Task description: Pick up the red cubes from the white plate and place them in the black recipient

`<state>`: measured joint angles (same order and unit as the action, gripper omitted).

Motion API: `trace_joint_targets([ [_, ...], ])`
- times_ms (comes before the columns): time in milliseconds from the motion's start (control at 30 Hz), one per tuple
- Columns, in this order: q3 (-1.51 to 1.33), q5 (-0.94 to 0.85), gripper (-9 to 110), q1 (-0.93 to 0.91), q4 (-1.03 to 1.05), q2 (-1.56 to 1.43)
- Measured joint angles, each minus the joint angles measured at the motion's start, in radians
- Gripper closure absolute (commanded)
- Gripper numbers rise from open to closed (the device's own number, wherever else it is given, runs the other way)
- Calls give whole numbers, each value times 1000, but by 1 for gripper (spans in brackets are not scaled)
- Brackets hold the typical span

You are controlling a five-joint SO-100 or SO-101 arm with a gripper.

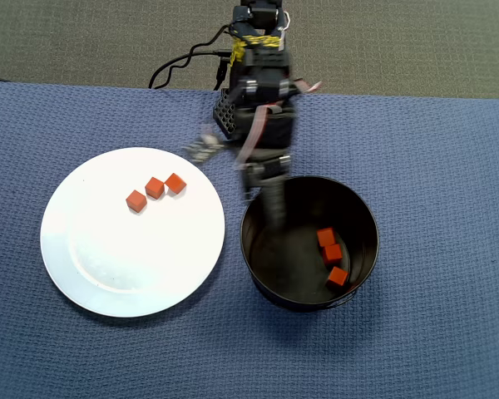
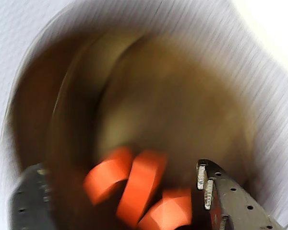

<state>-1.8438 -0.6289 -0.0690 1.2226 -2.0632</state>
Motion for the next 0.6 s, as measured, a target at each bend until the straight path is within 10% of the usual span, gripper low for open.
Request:
trace_joint_targets([
  [600,-192,-904,70,-696,-374,261],
])
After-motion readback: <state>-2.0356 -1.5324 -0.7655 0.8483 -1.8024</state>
